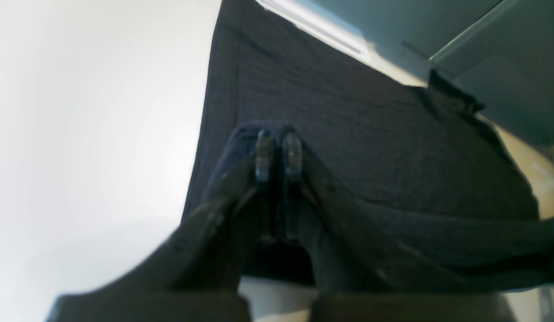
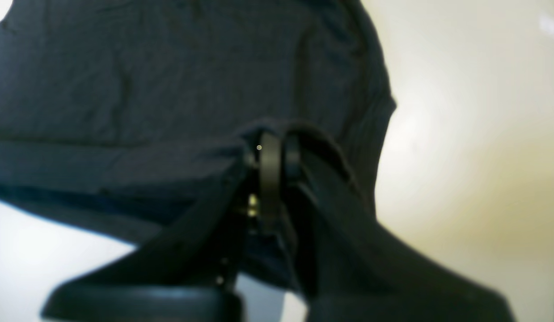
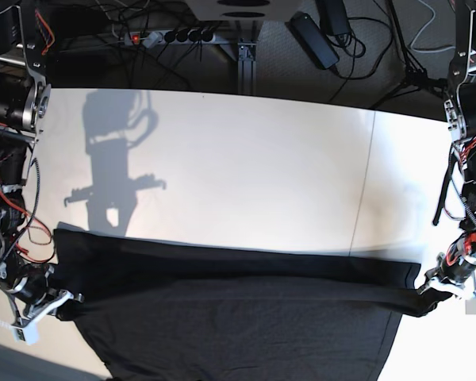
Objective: Fold the T-shirt properly
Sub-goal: 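Lift the hem with both grippers and carry it over the shirt, then lay the hem down onto the collar edge and open both grippers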
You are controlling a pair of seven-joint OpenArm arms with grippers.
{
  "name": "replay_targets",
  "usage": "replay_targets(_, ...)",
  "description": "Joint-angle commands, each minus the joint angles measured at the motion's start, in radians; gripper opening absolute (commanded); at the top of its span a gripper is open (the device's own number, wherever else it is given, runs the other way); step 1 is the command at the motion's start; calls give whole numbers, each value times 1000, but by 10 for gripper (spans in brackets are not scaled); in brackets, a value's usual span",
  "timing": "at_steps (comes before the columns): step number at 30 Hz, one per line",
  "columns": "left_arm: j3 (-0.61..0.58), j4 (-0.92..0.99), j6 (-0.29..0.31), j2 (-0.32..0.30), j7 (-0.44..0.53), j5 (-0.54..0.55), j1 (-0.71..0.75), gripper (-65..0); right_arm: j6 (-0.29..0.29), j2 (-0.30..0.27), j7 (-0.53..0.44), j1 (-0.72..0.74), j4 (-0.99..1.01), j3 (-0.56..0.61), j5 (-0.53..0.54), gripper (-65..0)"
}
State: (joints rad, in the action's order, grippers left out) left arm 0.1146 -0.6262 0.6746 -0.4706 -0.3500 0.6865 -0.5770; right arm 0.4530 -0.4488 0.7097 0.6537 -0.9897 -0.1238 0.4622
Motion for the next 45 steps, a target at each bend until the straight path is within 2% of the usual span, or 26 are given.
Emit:
replay_targets(1,-15,-13,23,-9,43,-8,-32,-650,50,-18,-38,43,1,9,-11,-650)
replay_targets(2,-36,-13,23,-6,68,-29,-32,-636,50,-18,-56,48,11,21,-25,-650)
replay_targets(6,-103,-13,23,9,152,-112,-32,-366,50,-13,-137,52,32,43,-78,-650)
replay_targets(7,-111,-13,23,14,153,-113,-32,-314,50,-13,-146,52,35,44,-78,-547)
replay_targets(9,-115,-14,23,25,151,-115,-41,-285,49,-13,-154,52,35,44,-76,-329)
replay_targets(10,-115,-14,23,29,151,-116,-48,-285,49,-13,-154,53,34,44,-70,-253)
replay_targets(11,-115,-14,23,34,150,-115,-58,-285,49,-14,-154,53,33,43,-56,-210)
replay_targets(16,-116,-14,23,39,112,-135,-117,-285,49,-10,-155,53,33,43,6,-211)
replay_targets(19,-117,-14,-34,42,109,-208,-119,-297,48,3,-165,53,39,44,-16,-219)
replay_targets(20,-119,-13,-50,42,105,-235,-114,-319,48,11,-165,53,45,44,-34,-259)
replay_targets(21,-129,-13,-67,43,105,-261,-106,-364,48,21,-165,52,54,44,-56,-337)
replay_targets(23,-166,-13,-96,44,106,-305,-93,-507,47,46,-167,53,84,43,-100,-573)
replay_targets(24,-190,-13,-111,45,108,-325,-90,-570,45,58,-172,52,102,43,-115,-650)
replay_targets(25,-217,-13,-123,45,107,-331,-90,-625,45,69,-175,52,121,43,-129,-650)
replay_targets(26,-243,-13,-142,47,106,-340,-90,-650,45,79,-183,52,140,43,-150,-650)
replay_targets(30,-347,-12,-247,64,76,-394,-93,-650,41,94,-227,52,226,43,-246,-650)
replay_targets(31,-367,-9,-257,72,64,-397,-90,-650,41,95,-235,52,249,43,-266,-650)
replay_targets(37,-415,73,-271,124,46,-399,-82,-650,42,95,-234,29,361,43,-282,-650)
replay_targets(45,-415,97,-271,122,29,-399,-81,-650,41,100,-235,-82,358,43,-258,-650)
